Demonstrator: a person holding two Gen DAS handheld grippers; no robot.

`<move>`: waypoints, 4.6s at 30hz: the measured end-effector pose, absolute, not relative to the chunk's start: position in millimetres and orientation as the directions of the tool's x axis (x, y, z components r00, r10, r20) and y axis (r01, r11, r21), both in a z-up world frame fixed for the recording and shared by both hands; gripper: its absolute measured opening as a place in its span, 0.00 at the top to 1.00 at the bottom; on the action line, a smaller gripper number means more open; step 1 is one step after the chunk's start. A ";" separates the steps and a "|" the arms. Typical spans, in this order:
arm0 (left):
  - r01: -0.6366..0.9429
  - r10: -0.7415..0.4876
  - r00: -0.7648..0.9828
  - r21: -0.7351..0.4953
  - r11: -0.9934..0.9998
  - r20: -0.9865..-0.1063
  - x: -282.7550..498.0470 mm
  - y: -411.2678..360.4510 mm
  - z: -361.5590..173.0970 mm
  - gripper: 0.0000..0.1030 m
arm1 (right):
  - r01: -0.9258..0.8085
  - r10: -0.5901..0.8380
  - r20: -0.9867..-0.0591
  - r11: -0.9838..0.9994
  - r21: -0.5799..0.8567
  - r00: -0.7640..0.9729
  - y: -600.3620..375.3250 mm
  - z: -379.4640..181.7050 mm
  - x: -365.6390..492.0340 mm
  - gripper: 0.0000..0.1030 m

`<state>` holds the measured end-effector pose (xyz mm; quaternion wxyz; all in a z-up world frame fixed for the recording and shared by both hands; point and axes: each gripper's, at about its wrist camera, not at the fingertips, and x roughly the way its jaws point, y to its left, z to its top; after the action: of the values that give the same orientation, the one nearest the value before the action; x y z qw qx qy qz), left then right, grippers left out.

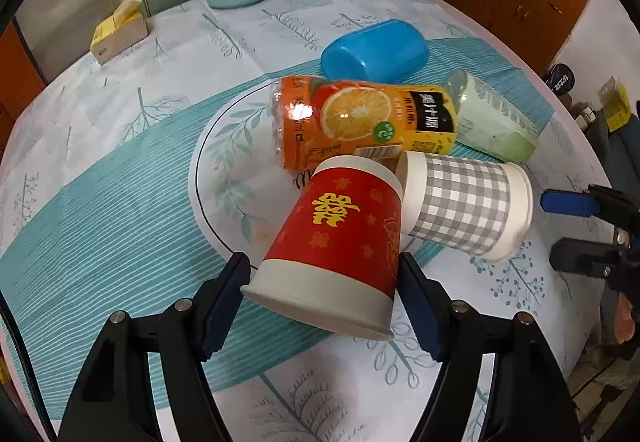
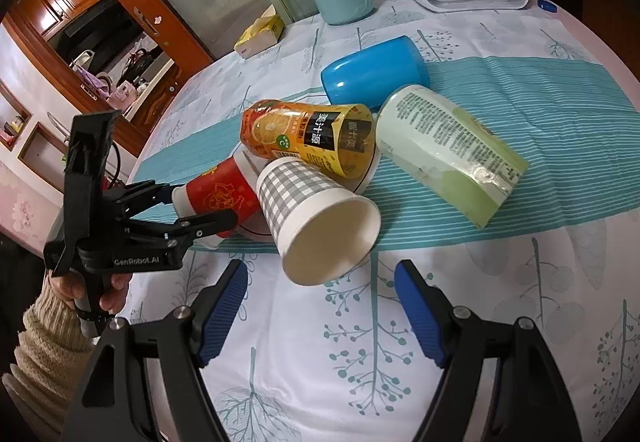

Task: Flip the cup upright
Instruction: 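Grasp the red paper cup with the right tool and lift it, then rotate the right tool to turn the red cup rim-up, then lower the upright red cup onto the cloth and open the right tool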

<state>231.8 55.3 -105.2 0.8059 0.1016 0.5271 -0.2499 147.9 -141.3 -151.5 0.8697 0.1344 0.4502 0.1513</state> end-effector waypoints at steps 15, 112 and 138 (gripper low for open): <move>0.705 -0.397 0.262 -0.107 0.701 -0.880 129.0 23.9 -90.5 0.30 | -0.160 0.343 -0.736 0.937 0.310 0.584 -153.2 -138.2 114.5 0.26; 0.231 -0.342 0.408 -0.267 0.936 -0.846 80.6 76.7 -93.2 0.22 | -0.721 0.612 -0.621 0.685 0.107 0.490 -92.4 -179.1 109.8 0.41; 0.262 -0.280 0.487 -0.167 0.950 -0.827 54.0 39.2 -80.6 0.22 | -0.611 0.475 -0.697 0.789 0.067 0.537 -113.4 -187.1 63.3 0.32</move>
<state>54.0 39.2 -80.6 0.8623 -0.0092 0.4812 -0.1573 63.3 -113.4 -187.1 0.8716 -0.0929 0.3668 0.3116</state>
